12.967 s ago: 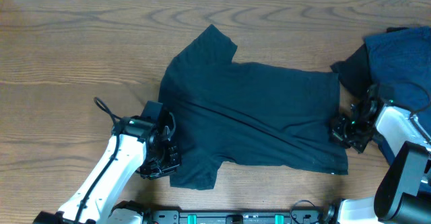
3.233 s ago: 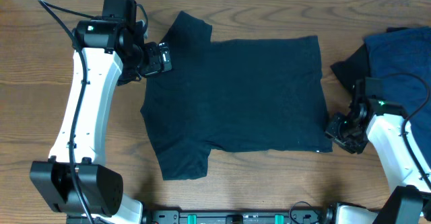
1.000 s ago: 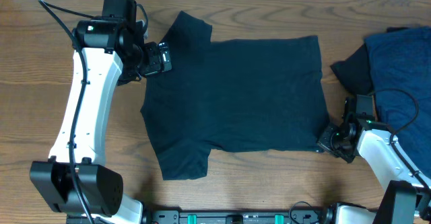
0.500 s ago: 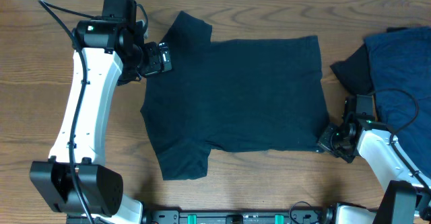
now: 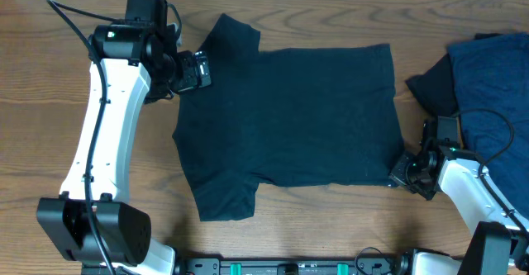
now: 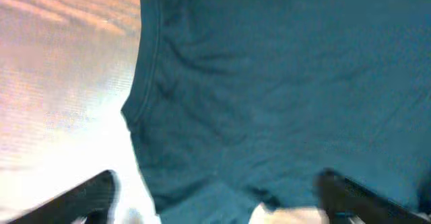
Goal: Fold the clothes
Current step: 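Move the left gripper down to the shirt's lower left hem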
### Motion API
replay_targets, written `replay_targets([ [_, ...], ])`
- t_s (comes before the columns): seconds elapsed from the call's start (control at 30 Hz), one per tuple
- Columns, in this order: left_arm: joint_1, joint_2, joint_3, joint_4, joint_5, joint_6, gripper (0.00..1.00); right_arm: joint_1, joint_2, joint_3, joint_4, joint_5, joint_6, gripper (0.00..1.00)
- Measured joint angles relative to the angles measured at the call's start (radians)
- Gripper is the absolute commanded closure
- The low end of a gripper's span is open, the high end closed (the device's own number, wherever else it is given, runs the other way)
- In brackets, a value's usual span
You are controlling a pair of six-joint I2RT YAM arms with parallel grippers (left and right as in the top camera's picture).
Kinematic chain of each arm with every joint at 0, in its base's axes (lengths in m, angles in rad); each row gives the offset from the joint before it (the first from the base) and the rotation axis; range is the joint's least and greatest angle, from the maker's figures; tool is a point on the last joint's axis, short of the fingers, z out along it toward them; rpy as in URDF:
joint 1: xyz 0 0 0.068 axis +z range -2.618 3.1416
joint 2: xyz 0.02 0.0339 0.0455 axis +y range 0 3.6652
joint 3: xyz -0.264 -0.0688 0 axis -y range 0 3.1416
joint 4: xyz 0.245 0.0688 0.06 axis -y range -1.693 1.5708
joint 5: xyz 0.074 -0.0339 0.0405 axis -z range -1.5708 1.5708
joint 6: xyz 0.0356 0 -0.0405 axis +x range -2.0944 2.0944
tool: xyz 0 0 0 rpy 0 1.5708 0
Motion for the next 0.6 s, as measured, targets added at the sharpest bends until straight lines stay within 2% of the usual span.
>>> replay_targets([
  [0.2, 0.000, 0.000, -0.014, -0.178, -0.016, -0.046, 0.33, 0.000, 0.000, 0.000, 0.000, 0.000, 0.000, 0.99],
  [0.27, 0.000, 0.000, -0.039, -0.215, -0.028, -0.059, 0.33, 0.000, 0.000, 0.000, 0.000, 0.000, 0.000, 0.99],
  [0.47, 0.000, -0.046, -0.178, -0.206, -0.079, -0.108, 0.32, 0.000, 0.000, 0.000, 0.000, 0.000, 0.000, 0.99],
  [0.6, 0.000, -0.205, -0.293, -0.182, -0.089, -0.142, 0.32, 0.000, 0.000, 0.000, 0.000, 0.000, 0.000, 0.99],
])
